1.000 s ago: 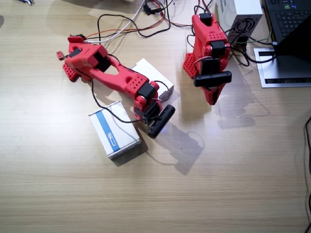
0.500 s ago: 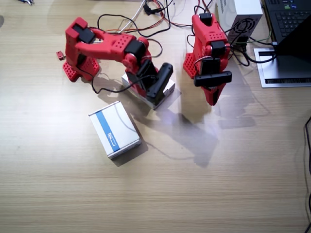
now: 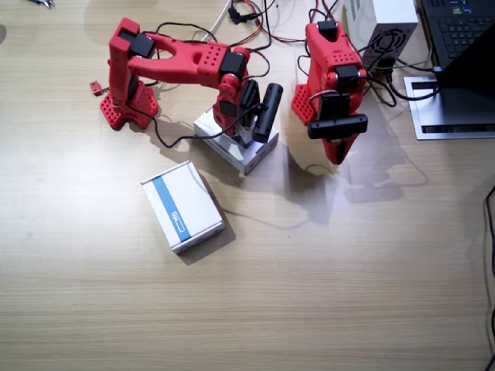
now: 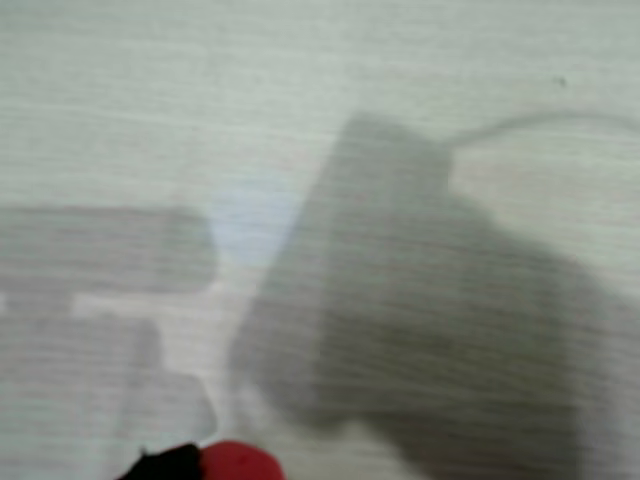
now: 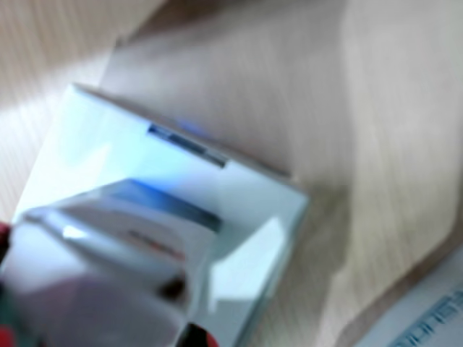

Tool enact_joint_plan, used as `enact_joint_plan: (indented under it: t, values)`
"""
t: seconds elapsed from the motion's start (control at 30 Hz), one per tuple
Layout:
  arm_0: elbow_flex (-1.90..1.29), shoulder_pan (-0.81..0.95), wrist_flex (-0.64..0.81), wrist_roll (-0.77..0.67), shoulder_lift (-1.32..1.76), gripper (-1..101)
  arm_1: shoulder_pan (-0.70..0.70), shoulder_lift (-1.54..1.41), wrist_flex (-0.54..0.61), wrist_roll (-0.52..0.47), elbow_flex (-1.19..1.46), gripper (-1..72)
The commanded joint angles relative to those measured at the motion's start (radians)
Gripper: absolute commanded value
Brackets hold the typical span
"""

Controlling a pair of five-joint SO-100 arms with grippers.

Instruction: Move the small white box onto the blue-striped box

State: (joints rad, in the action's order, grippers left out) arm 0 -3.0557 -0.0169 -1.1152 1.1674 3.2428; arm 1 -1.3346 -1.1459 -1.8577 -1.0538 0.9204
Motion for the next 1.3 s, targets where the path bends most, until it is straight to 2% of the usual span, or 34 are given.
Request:
enact_joint_plan:
  t: [0.0,0.1,0.17,0.23,0.3,0.37,0.43,0.53,0.6,0.67,0.7,0.77,0.87,1.03,1.27]
  values:
    - [0.126,-0.049,0.021,-0.106,0.026,0,0.005,-0.071,-0.012,0.029,-0.095,39.3]
    - [0.376,0.054,-0.118,-0.242,0.028,0,0.084,-0.166,-0.015,0.061,-0.109,41.7]
    - [0.502,0.094,-0.143,-0.311,0.029,10,0.120,-0.259,-0.015,0.084,-0.066,43.5]
    - [0.589,0.118,-0.164,-0.301,0.020,21,0.172,-0.359,-0.015,0.101,-0.012,44.4]
    - [0.716,0.160,-0.225,-0.321,-0.098,24,0.261,-0.445,-0.012,0.101,0.064,44.4]
    - [0.870,0.244,-0.327,-0.410,-0.304,24,0.382,-0.552,0.011,0.071,0.195,44.5]
    - [0.950,0.344,-0.382,-0.502,-0.443,26,0.509,-0.693,0.095,0.035,0.397,45.2]
    - [0.992,0.541,-0.439,-0.624,-0.503,34,0.680,-0.913,0.204,-0.040,0.726,45.7]
    - [1.106,0.653,-0.492,-0.739,-0.652,38,0.776,-1.029,0.262,-0.071,0.885,46.2]
    - [1.210,0.673,-0.517,-0.801,-0.867,39,0.870,-1.117,0.311,-0.098,1.011,46.3]
    - [1.266,0.669,-0.541,-0.870,-0.980,43,0.919,-1.164,0.345,-0.114,1.083,46.8]
    - [1.327,0.723,-0.557,-0.965,-1.164,44,1.000,-1.253,0.411,-0.138,1.216,47.2]
    - [1.330,0.842,-0.558,-1.085,-1.310,46,1.065,-1.331,0.488,-0.144,1.356,48.1]
    - [1.348,1.060,-0.558,-1.298,-1.388,47,1.149,-1.335,0.563,-0.141,1.407,49.0]
    - [1.341,1.218,-0.560,-1.390,-1.364,47,1.172,-1.331,0.618,-0.137,1.457,50.0]
